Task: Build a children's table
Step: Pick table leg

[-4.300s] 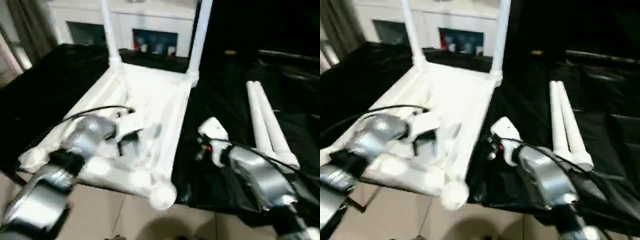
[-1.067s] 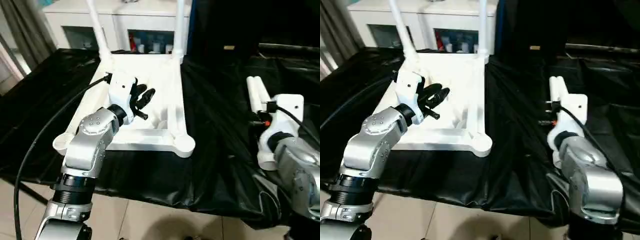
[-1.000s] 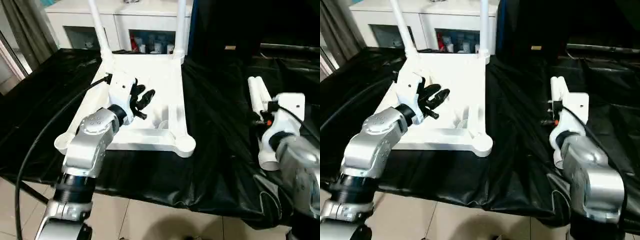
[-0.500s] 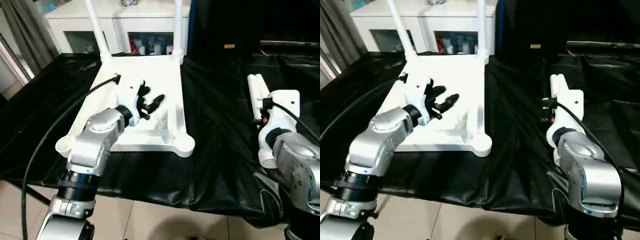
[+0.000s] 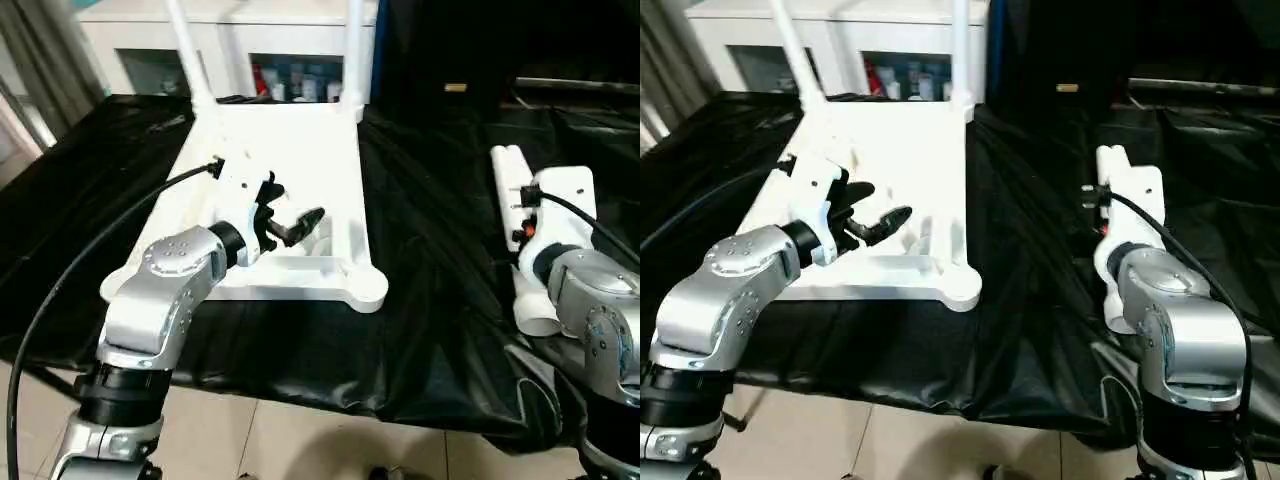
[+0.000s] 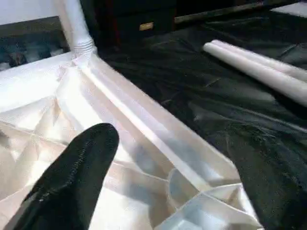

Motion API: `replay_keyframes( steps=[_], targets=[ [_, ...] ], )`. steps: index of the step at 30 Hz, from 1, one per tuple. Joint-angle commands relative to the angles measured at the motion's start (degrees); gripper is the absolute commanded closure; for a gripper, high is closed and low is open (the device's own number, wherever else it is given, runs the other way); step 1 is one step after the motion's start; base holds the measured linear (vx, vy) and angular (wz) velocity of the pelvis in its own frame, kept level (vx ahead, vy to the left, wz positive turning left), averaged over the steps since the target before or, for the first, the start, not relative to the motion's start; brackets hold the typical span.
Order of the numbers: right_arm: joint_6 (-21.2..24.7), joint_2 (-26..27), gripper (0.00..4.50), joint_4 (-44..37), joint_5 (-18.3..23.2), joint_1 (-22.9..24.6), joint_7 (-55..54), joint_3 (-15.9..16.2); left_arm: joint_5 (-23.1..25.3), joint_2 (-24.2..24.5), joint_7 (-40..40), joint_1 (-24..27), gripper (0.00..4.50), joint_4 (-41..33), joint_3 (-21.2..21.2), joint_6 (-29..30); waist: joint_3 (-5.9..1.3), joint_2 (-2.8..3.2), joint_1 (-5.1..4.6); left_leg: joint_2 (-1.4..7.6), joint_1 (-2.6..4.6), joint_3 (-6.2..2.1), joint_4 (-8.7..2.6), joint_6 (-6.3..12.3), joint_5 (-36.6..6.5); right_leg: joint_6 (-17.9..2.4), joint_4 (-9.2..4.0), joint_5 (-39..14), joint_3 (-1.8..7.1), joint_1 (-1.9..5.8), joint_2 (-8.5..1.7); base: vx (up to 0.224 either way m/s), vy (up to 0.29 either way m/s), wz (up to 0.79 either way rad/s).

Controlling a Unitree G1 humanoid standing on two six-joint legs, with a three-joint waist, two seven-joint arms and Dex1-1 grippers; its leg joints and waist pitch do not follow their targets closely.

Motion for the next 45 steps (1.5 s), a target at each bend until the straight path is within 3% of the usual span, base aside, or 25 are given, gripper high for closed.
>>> replay_keyframes(
  steps=[1,2,4,6,7,9,10,12,16,18,19,21,22,24,25,28,29,30,33,37,39,44,45],
  targets=[
    [1.1,-1.4,0.08,2.0,-0.5,-0.4,-0.3,-0.4,-1.2,3.1,-4.9,1.1,0.01,-3.3,-3.4,2.3,-4.43,-0.91,0.36,0.20,-0.15,0.22,-3.25,3.54,-1.9,-3.1,-4.00,-20.0,2.91,3.51,-3.58,0.000,0.000,0.00],
    [2.0,-1.7,0.08,2.9,-0.3,-1.2,-0.1,-0.5,-1.4,4.9,-8.4,1.9,0.01,-4.7,-5.7,1.3,-4.32,-1.25,0.29,0.19,-0.18,0.31,-3.29,3.39,-2.2,-3.3,-3.97,-20.0,2.98,3.51,-3.49,0.000,0.000,0.00],
    [2.4,-2.6,0.08,4.3,-1.1,-2.0,-0.5,-0.1,-1.9,7.2,-12.7,3.1,0.01,-6.9,-8.4,0.1,-4.27,-1.05,0.49,0.14,-0.18,0.27,-3.35,3.09,-2.3,-3.3,-3.87,-20.6,3.10,3.55,-3.63,0.000,0.000,0.00],
    [7.2,-3.9,0.08,6.3,-1.2,-3.5,-0.2,0.4,-3.0,10.8,-18.9,5.0,0.01,-11.4,-12.5,-1.6,-4.23,-1.09,0.36,0.23,-0.15,0.16,-3.50,2.58,-3.0,-3.6,-3.59,-21.1,3.30,3.67,-3.62,0.000,0.000,0.00],
    [7.0,-3.8,0.08,7.3,-1.1,-3.8,-0.2,-0.1,-3.7,11.0,-19.4,5.5,0.01,-12.5,-12.9,-1.2,-4.07,-1.21,0.32,0.06,-0.03,0.51,-3.36,2.31,-3.9,-3.6,-3.91,-21.9,3.34,3.46,-3.51,0.000,0.000,0.00],
    [6.9,-3.7,0.08,8.5,-1.0,-4.1,-0.3,-0.6,-4.6,11.0,-19.6,5.7,0.01,-13.4,-12.9,-0.4,-4.06,-0.83,0.49,-0.03,0.15,0.68,-3.27,2.04,-4.3,-3.5,-4.11,-23.1,3.32,3.35,-3.53,0.000,0.000,0.00],
    [6.2,-3.4,0.08,9.8,-1.2,-4.4,-0.8,-1.4,-5.5,10.7,-19.3,5.7,0.01,-13.9,-12.6,0.9,-3.74,-1.21,0.40,-0.08,0.10,0.76,-3.33,1.98,-4.8,-3.2,-4.33,-24.0,3.26,3.22,-3.45,0.000,0.000,0.00],
    [5.7,-3.2,0.08,11.7,-1.3,-4.6,-1.2,-2.0,-6.2,10.7,-18.6,5.4,0.01,-14.3,-12.2,2.3,-3.89,-1.23,0.53,-0.08,0.31,0.71,-3.32,1.88,-4.6,-3.1,-4.28,-24.3,3.23,3.25,-3.34,0.000,0.000,0.00],
    [7.2,-2.1,0.08,14.1,-0.8,-5.1,-1.6,-3.0,-5.0,12.0,-19.4,5.3,0.01,-13.7,-12.3,1.3,-3.69,-1.39,0.51,-0.21,-0.03,0.66,-3.40,2.13,-3.9,-2.2,-4.17,-23.8,3.23,3.39,-3.16,0.000,0.000,0.00],
    [7.3,-2.1,0.08,15.0,-1.7,-5.3,-2.4,-2.6,-5.4,12.4,-20.0,5.3,0.01,-13.9,-12.3,1.3,-3.69,-1.43,0.43,-0.19,0.00,0.63,-3.42,2.20,-3.5,-2.4,-4.02,-22.9,3.31,3.37,-3.16,0.000,0.000,0.00],
    [6.9,-2.1,0.08,15.3,-2.2,-5.3,-2.8,-2.5,-5.3,12.6,-20.1,5.3,0.01,-14.1,-12.4,1.3,-3.59,-1.08,0.41,-0.15,0.08,0.63,-3.42,2.15,-3.3,-2.7,-3.97,-22.6,3.35,3.26,-3.18,0.000,0.000,0.00],
    [6.8,-1.3,0.08,15.9,-1.9,-5.7,-3.1,-3.7,-6.1,12.5,-19.9,5.3,0.01,-14.6,-12.3,2.0,-3.60,-1.28,0.40,-0.14,-0.01,0.64,-3.44,2.19,-2.8,-3.3,-3.78,-21.3,3.43,3.35,-3.15,0.000,0.000,0.00],
    [7.1,-1.2,0.08,16.2,-1.6,-5.9,-2.9,-4.0,-6.6,12.5,-19.7,5.3,0.01,-14.9,-12.3,2.4,-3.48,-0.97,0.40,-0.09,0.02,0.64,-3.46,2.25,-2.9,-3.7,-3.69,-20.8,3.46,3.28,-3.19,0.000,0.000,0.00],
    [7.1,-1.6,0.08,17.5,-1.5,-6.1,-2.5,-3.4,-6.9,12.4,-19.6,5.3,0.01,-15.1,-12.5,2.8,-3.26,-1.41,0.25,-0.06,-0.02,0.70,-3.54,2.30,-3.4,-4.0,-3.77,-20.8,3.49,3.28,-3.11,0.000,0.000,0.00],
    [7.2,-1.7,0.08,18.0,-1.5,-6.1,-2.3,-3.3,-7.1,12.3,-19.7,5.4,0.01,-15.0,-12.5,2.9,-3.22,-1.26,0.28,-0.11,0.12,0.75,-3.55,2.30,-3.9,-4.0,-3.86,-21.6,3.49,3.22,-3.13,0.000,0.000,0.00],
    [7.3,-4.3,0.08,19.6,-2.4,-5.7,-0.9,0.7,-6.6,12.7,-19.9,5.6,0.01,-14.8,-12.9,2.3,-3.07,-1.51,0.12,-0.14,0.21,0.81,-3.52,2.23,-4.8,-3.4,-4.14,-23.5,3.48,3.19,-3.10,0.000,0.000,0.00],
    [9.0,-3.2,0.08,19.8,-1.1,-6.0,-0.3,-0.5,-6.1,12.9,-19.7,5.7,0.01,-14.6,-13.0,1.8,-3.10,-1.40,0.10,-0.19,0.20,0.84,-3.49,2.23,-4.9,-3.3,-4.21,-23.8,3.49,3.23,-3.09,0.000,0.000,0.00],
    [10.0,-2.7,0.08,20.3,-0.5,-6.2,-0.1,-0.9,-5.9,12.8,-19.6,5.6,0.01,-14.4,-13.0,1.6,-3.15,-1.74,-0.09,-0.29,0.07,0.89,-3.47,2.56,-4.8,-3.0,-4.28,-23.8,3.50,3.26,-3.03,0.000,0.000,0.00],
    [9.3,-2.9,0.08,21.2,-1.3,-6.0,-0.9,-0.7,-5.8,12.6,-19.3,5.6,0.01,-14.1,-13.1,1.5,-3.27,-1.76,-0.20,-0.14,0.06,0.80,-3.44,2.44,-4.2,-3.3,-4.12,-23.5,3.47,3.27,-3.10,0.000,0.000,0.00],
    [9.4,-0.7,0.08,23.0,0.4,-7.1,-1.1,-5.1,-5.5,12.8,-18.9,5.4,0.01,-13.8,-13.5,1.2,-3.34,-1.89,-0.30,-0.13,0.07,0.81,-3.44,2.51,-4.1,-3.7,-4.01,-23.1,3.53,3.28,-3.17,0.000,0.000,0.00],
    [9.6,-0.4,0.08,23.7,1.3,-7.7,-0.9,-6.5,-5.7,12.7,-18.9,5.5,0.01,-14.0,-13.3,1.2,-3.37,-1.72,-0.27,-0.07,0.14,0.81,-3.43,2.55,-3.8,-3.8,-3.97,-22.6,3.51,3.23,-3.14,0.000,0.000,0.00],
    [8.6,-0.1,0.08,25.9,1.4,-9.0,-1.1,-8.4,-5.8,12.8,-18.8,5.6,0.01,-14.2,-13.3,1.1,-3.47,-1.94,-0.22,-0.03,0.11,0.88,-3.41,2.50,-3.0,-4.6,-3.68,-21.2,3.62,3.32,-3.18,0.000,0.000,0.00],
    [8.4,0.5,0.33,27.1,1.8,-9.3,-1.1,-9.3,-5.9,12.6,-18.7,5.7,0.00,-14.3,-13.4,1.0,-3.50,-2.17,-0.25,-0.02,0.11,0.92,-3.40,2.60,-3.1,-4.7,-3.68,-21.2,3.65,3.32,-3.18,0.000,0.000,0.00]
  ],
)
